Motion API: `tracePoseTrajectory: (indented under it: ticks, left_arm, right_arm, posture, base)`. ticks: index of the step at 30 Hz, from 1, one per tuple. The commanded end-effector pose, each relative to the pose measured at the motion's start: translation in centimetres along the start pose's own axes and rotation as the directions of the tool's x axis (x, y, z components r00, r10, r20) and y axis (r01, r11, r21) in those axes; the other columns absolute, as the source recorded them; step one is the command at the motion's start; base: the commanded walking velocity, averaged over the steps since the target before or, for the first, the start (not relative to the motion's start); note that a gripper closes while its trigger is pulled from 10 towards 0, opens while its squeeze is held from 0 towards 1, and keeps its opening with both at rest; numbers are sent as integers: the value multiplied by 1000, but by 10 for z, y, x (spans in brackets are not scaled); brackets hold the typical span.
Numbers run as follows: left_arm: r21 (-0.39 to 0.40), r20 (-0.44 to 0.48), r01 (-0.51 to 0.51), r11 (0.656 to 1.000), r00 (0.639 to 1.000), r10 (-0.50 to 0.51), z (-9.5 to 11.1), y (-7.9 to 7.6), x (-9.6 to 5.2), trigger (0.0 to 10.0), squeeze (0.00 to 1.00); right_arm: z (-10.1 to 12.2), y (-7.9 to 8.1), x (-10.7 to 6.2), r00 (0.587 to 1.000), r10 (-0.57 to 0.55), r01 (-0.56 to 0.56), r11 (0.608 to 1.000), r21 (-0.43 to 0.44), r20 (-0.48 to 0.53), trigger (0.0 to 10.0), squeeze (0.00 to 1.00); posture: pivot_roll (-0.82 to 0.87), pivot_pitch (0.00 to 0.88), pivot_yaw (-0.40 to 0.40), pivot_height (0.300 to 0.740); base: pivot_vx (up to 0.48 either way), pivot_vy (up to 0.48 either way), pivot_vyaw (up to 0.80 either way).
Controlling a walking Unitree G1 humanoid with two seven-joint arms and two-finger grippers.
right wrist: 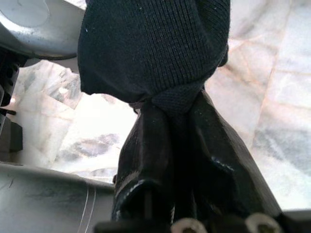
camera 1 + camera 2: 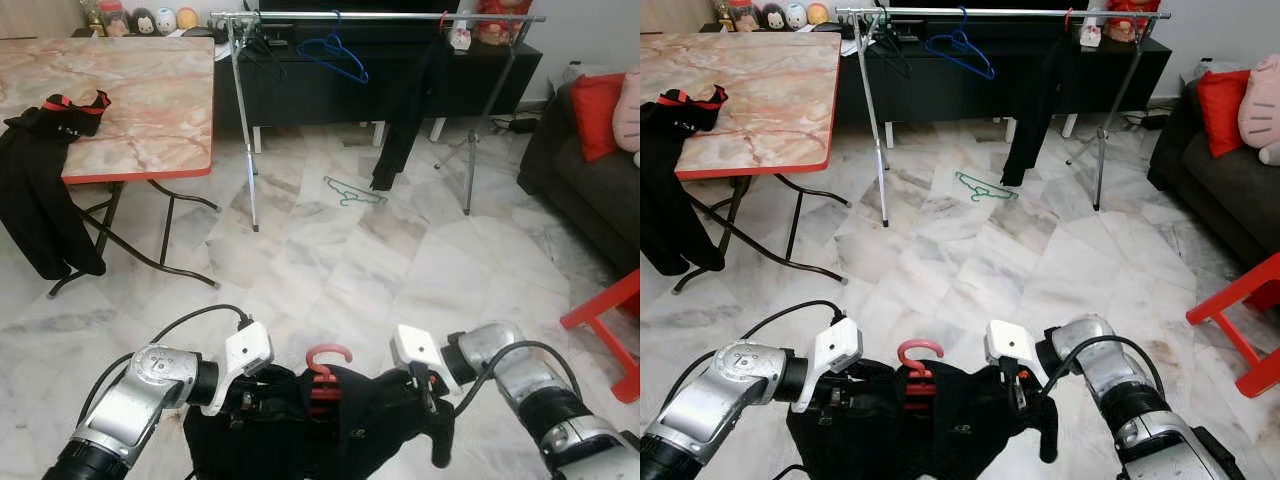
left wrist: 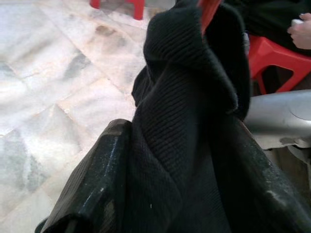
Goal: Hang hanger
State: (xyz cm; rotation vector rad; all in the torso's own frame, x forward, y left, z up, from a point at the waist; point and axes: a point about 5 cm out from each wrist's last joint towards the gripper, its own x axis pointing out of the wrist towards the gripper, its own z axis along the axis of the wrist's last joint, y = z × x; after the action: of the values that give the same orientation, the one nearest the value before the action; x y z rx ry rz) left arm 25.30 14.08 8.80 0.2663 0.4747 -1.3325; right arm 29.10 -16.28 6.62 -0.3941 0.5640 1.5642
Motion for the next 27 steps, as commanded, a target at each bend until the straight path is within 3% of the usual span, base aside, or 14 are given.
tracePoseTrajectory:
  ticks: [1,7,8,9,10,11,27]
  left_arm:
    - [13,-7,-13,1000,1000,13,1,2,2,10000,0]
    - [-12,15,-41,999,999,41,0,5,4,10000,0]
    - [-11,21,-49,999,999,49,1,6,4,7294,0]
    - [-11,21,-49,999,999,49,1,6,4,7294,0]
    - [-11,25,-53,999,998,53,1,6,4,3098,0]
    - [-14,26,-57,998,998,58,1,7,4,0,0]
    - [-25,39,-29,999,999,30,2,4,6,0,0]
  right_arm:
    - [12,-5,-6,999,-12,14,999,-37,45,0,0]
    - [14,-5,-6,999,-1,3,999,-38,49,0,0]
    - [14,-5,-6,999,-3,5,999,-37,50,0,0]
    - [14,-5,-6,999,-3,5,999,-37,50,0,0]
    - [14,-5,-6,999,-5,7,999,-36,50,0,0]
    - [14,-5,-6,999,-7,8,999,-36,50,0,0]
    - [19,-11,-7,997,-49,51,998,-34,63,0,0]
  posture:
    - [-9,0,-79,740]
    - [-12,0,-81,740]
    - [-12,0,-83,740]
    - [-12,0,-83,740]
    - [-12,0,-83,740]
    - [-12,0,-83,740]
    - [-13,10,-83,740]
  base:
    - [0,0,0]
    - [0,0,0]
    - [0,0,0]
    - [0,0,0]
    - [0,0,0]
    - [0,0,0]
    - [0,0,0]
